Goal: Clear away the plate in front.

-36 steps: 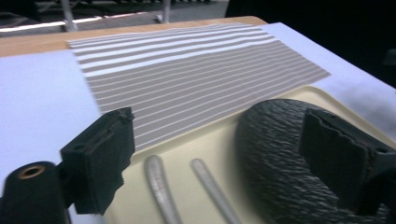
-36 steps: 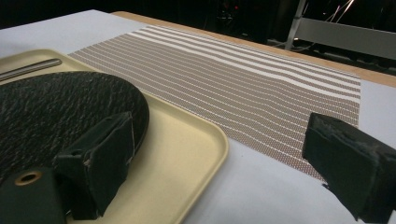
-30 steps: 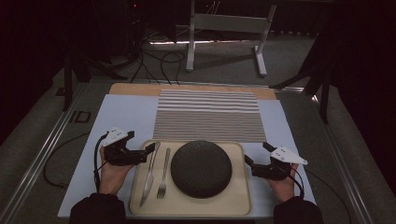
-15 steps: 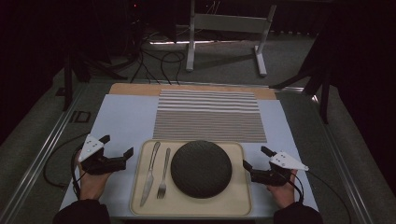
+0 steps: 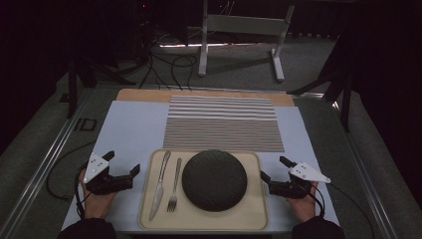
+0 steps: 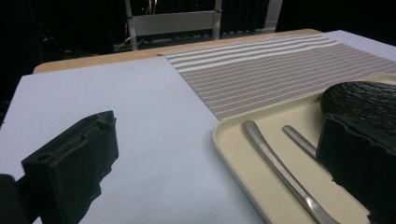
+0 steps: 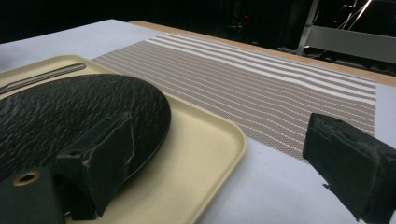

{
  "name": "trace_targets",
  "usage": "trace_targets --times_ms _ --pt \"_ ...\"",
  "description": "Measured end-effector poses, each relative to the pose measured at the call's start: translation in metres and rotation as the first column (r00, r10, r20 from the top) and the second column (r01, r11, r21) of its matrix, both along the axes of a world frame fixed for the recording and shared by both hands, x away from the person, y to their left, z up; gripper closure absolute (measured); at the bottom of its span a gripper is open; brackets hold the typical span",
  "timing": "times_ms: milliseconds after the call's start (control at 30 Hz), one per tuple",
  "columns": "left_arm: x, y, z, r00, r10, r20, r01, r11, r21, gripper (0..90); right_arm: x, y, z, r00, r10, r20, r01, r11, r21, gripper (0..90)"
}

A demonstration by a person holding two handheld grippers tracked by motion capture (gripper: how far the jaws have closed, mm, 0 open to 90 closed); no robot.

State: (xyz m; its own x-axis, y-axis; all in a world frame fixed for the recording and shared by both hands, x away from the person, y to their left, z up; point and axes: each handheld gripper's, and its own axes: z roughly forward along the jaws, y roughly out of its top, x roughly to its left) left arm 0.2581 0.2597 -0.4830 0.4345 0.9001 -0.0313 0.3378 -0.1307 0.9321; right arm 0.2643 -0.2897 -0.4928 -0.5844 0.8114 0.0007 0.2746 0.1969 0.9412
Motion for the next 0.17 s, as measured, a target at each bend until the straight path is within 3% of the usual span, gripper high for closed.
trace_targets --times_ms 167 --pt "0.0001 0.0017 -0.0008 0.9999 0.009 0.004 -0.009 0.9998 -0.019 0.0 -0.0001 0.0018 -0.0011 0.9999 0.007 -0.012 -0.007 1.0 -0.016 8.7"
